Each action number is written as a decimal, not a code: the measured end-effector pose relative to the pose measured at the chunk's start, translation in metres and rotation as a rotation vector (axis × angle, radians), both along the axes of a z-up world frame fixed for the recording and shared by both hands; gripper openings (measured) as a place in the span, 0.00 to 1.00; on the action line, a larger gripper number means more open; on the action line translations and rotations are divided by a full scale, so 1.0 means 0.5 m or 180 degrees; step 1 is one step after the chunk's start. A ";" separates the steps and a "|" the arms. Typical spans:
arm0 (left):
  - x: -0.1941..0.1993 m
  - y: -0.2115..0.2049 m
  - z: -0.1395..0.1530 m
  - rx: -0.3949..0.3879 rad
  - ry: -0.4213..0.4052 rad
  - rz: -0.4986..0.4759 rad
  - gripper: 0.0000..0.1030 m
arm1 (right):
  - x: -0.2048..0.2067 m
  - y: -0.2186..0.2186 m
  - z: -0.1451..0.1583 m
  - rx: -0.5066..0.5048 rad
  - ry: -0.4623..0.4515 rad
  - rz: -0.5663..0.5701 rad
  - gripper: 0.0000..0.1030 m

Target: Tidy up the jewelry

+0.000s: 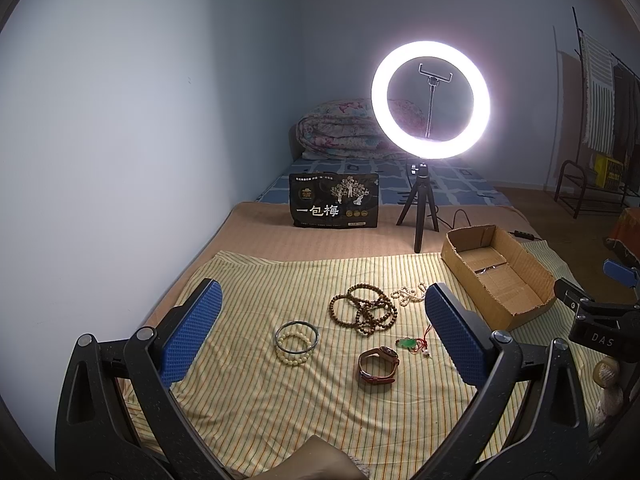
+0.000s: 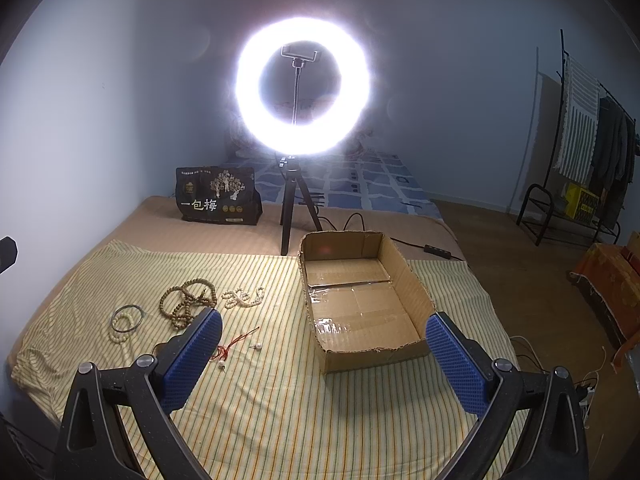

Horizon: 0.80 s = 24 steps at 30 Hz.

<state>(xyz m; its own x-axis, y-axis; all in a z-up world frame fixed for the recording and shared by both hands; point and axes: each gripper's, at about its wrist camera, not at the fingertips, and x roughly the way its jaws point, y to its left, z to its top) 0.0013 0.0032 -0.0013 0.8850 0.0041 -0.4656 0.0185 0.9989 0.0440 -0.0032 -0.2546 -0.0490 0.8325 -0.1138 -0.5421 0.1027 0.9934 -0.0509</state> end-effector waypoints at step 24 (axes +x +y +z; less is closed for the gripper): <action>0.009 0.016 -0.011 0.0007 0.0061 0.0039 1.00 | 0.005 0.003 -0.015 -0.0002 0.0058 0.0012 1.00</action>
